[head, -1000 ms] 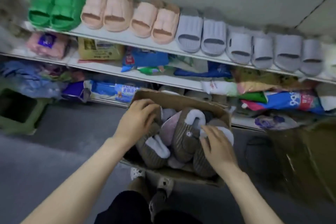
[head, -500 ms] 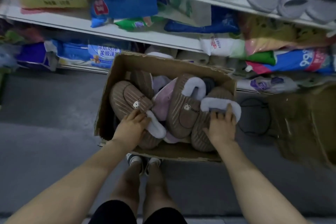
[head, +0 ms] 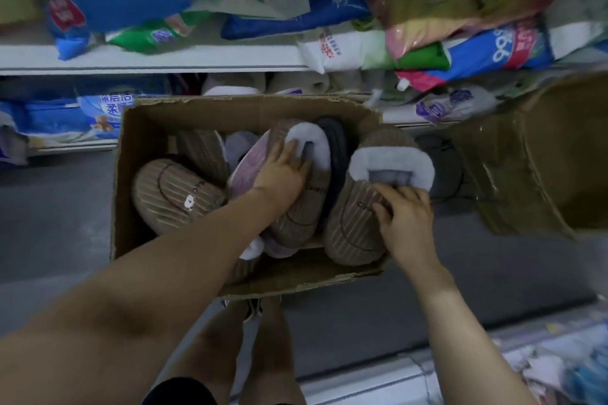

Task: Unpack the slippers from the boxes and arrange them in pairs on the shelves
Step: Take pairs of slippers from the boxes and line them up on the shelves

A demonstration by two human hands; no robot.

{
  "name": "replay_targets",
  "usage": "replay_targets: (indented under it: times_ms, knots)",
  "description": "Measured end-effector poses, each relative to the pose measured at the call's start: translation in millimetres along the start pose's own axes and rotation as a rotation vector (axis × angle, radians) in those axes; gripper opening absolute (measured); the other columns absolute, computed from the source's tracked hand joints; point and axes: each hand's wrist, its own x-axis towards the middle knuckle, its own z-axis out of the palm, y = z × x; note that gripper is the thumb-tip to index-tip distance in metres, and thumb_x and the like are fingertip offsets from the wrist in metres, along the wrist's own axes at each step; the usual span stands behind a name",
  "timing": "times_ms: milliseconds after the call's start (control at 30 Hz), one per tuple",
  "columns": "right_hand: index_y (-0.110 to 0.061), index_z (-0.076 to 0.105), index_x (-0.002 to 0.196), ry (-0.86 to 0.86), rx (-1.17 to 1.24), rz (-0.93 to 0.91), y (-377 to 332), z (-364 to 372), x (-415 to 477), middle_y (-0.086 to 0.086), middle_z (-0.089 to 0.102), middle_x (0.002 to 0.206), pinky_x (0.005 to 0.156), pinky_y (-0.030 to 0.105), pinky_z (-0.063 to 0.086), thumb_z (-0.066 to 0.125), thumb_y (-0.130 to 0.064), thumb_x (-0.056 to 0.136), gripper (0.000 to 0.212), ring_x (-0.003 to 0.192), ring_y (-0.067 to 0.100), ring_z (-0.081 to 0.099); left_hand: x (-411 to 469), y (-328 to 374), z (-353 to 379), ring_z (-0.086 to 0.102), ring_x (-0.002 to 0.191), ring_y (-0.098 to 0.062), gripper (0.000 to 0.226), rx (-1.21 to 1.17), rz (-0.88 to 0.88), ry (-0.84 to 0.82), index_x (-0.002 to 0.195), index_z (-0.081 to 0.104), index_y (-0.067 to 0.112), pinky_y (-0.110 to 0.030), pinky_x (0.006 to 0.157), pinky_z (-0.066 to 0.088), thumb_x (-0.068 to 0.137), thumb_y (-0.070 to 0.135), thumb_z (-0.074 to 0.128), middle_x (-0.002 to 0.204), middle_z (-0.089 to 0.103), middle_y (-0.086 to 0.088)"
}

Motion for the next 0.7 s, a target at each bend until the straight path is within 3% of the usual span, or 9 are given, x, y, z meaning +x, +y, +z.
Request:
replay_targets:
  times_ms: [67,167,233,300,400,500,567,633,700]
  knots:
    - [-0.014,0.067,0.121,0.038,0.073,-0.016,5.3,3.0,-3.5,0.014,0.064,0.095,0.090,0.043,0.043,0.069,-0.004,0.085,0.037,0.099,0.038,0.053,5.4,2.4,-14.8,0.015,0.142,-0.043,0.043,0.059,-0.034,-0.048,0.138,0.047,0.005,-0.061,0.115,0.000,0.099,0.020,0.039,0.149,0.036,-0.021]
    - [-0.013,0.065,0.122,0.080,0.140,-0.008,-0.5,-3.3,-4.5,0.012,0.064,0.097,0.088,0.035,0.037,0.067,-0.008,0.089,0.034,0.100,0.032,0.050,-8.2,-10.6,-38.1,0.036,0.128,-0.041,0.032,0.056,0.032,-0.006,0.113,0.068,0.011,-0.061,0.114,0.007,0.086,0.025,0.060,0.118,0.062,-0.014]
    - [-0.016,0.062,0.124,0.064,0.221,0.029,-12.1,-15.4,0.5,0.008,0.064,0.105,0.087,0.031,0.038,0.063,-0.013,0.091,0.033,0.105,0.027,0.048,-29.7,-26.8,-53.1,0.049,0.111,-0.040,0.023,0.026,0.047,0.134,0.094,0.074,0.014,-0.064,0.109,0.021,0.078,0.029,0.066,0.090,0.067,-0.007]
    - [-0.023,0.058,0.125,0.028,0.336,0.077,-26.3,-28.6,10.6,0.000,0.060,0.115,0.091,0.030,0.038,0.059,-0.019,0.093,0.032,0.111,0.022,0.048,-57.7,-44.0,-69.5,0.054,0.098,-0.037,0.019,0.014,0.032,0.331,0.083,0.072,0.015,-0.065,0.105,0.027,0.078,0.031,0.062,0.077,0.064,-0.005]
    - [-0.026,0.058,0.117,-0.046,0.490,0.079,-55.3,-42.3,30.2,-0.021,0.049,0.100,0.084,0.016,0.041,0.056,-0.020,0.095,0.022,0.099,0.000,0.051,-102.1,-74.3,-93.1,0.052,0.098,-0.038,0.027,0.039,-0.033,0.466,0.084,0.066,0.014,-0.063,0.104,0.026,0.084,0.036,0.051,0.081,0.062,-0.008]
    - [-0.027,0.061,0.109,-0.189,0.539,-0.037,-90.3,-33.6,54.8,-0.026,0.052,0.095,0.070,0.001,0.036,0.058,-0.017,0.094,0.018,0.089,-0.016,0.049,-132.1,-113.4,-83.2,0.053,0.092,-0.040,0.034,0.022,-0.057,0.428,0.083,0.064,0.010,-0.063,0.094,0.037,0.086,0.038,0.045,0.080,0.060,-0.010]
    - [-0.029,0.061,0.108,-0.285,0.498,-0.152,-114.6,-11.2,66.4,-0.021,0.056,0.098,0.075,0.005,0.036,0.060,-0.018,0.092,0.019,0.092,-0.014,0.050,-143.4,-133.0,-50.1,0.056,0.089,-0.039,0.035,-0.018,-0.059,0.291,0.084,0.064,0.009,-0.061,0.090,0.041,0.086,0.039,0.045,0.082,0.058,-0.012]
    - [-0.029,0.057,0.121,-0.347,0.378,-0.234,-135.2,22.3,66.9,-0.009,0.054,0.119,0.095,0.022,0.040,0.064,-0.020,0.090,0.033,0.112,-0.002,0.046,-153.4,-136.8,-13.2,0.056,0.095,-0.042,0.037,-0.112,-0.108,0.194,0.093,0.065,0.008,-0.059,0.089,0.043,0.084,0.040,0.048,0.091,0.058,-0.015]
    - [-0.030,0.039,0.143,-0.385,0.327,-0.216,-148.2,54.4,54.9,0.001,0.029,0.150,0.113,0.037,0.035,0.068,-0.017,0.088,0.063,0.139,0.017,0.029,-164.5,-124.7,15.1,0.048,0.115,-0.046,0.040,-0.267,-0.241,0.275,0.114,0.060,0.009,-0.062,0.096,0.040,0.084,0.035,0.053,0.118,0.054,-0.022]
